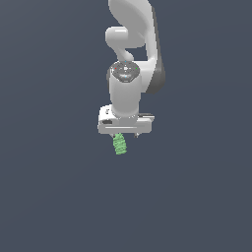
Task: Pick up the object and move it to a goal position.
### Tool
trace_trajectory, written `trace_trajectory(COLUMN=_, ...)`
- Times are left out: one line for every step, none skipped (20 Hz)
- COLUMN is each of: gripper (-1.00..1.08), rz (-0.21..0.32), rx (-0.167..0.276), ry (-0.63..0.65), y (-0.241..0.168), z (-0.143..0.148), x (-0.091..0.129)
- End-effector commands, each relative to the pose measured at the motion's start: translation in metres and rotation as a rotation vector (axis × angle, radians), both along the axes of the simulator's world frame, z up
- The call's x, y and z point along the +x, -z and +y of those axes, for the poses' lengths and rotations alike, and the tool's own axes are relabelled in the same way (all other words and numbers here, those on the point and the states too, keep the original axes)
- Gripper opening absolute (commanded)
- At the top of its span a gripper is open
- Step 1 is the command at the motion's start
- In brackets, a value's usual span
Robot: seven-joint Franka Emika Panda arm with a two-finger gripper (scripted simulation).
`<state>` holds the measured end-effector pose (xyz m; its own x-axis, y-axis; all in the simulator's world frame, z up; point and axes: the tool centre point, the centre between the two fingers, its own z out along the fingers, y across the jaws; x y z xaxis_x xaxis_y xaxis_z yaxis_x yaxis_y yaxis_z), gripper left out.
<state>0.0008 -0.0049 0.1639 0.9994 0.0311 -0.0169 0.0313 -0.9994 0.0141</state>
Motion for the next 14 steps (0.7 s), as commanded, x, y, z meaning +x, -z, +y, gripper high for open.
trace_trajectory(gripper=1.00, rz=0.000, rx=0.000, ry=0.000, y=0.000, z=0.000, x=0.000)
trace_trajectory(gripper=1.00, rz=-0.001, rx=0.000, ry=0.000, y=-0.001, z=0.000, x=0.000)
trace_trajectory(gripper=1.00, rz=-0.005, rx=0.000, ry=0.000, y=-0.002, z=0.000, x=0.001)
trace_trajectory(gripper=1.00, rz=-0.012, rx=0.000, ry=0.000, y=-0.004, z=0.001, x=0.003)
trace_trajectory(gripper=1.00, rz=-0.021, rx=0.000, ry=0.000, y=-0.008, z=0.001, x=0.006)
trace_trajectory(gripper=1.00, rz=-0.032, rx=0.000, ry=0.000, y=-0.012, z=0.001, x=0.009)
trace_trajectory(gripper=1.00, rz=-0.042, rx=-0.001, ry=0.000, y=-0.016, z=0.002, x=0.011)
trace_trajectory(gripper=1.00, rz=-0.049, rx=-0.001, ry=0.000, y=-0.019, z=0.002, x=0.013)
trace_trajectory(gripper=1.00, rz=-0.054, rx=-0.001, ry=0.000, y=-0.020, z=0.002, x=0.014)
trace_trajectory(gripper=1.00, rz=-0.055, rx=-0.001, ry=0.000, y=-0.021, z=0.002, x=0.015)
trace_trajectory(gripper=1.00, rz=-0.054, rx=-0.001, ry=0.000, y=-0.021, z=0.002, x=0.014)
trace_trajectory(gripper=1.00, rz=-0.052, rx=-0.001, ry=0.000, y=-0.020, z=0.002, x=0.014)
trace_trajectory(gripper=1.00, rz=-0.052, rx=-0.001, ry=0.000, y=-0.020, z=0.002, x=0.014)
trace_trajectory(gripper=1.00, rz=-0.052, rx=-0.001, ry=-0.002, y=-0.019, z=0.002, x=0.014)
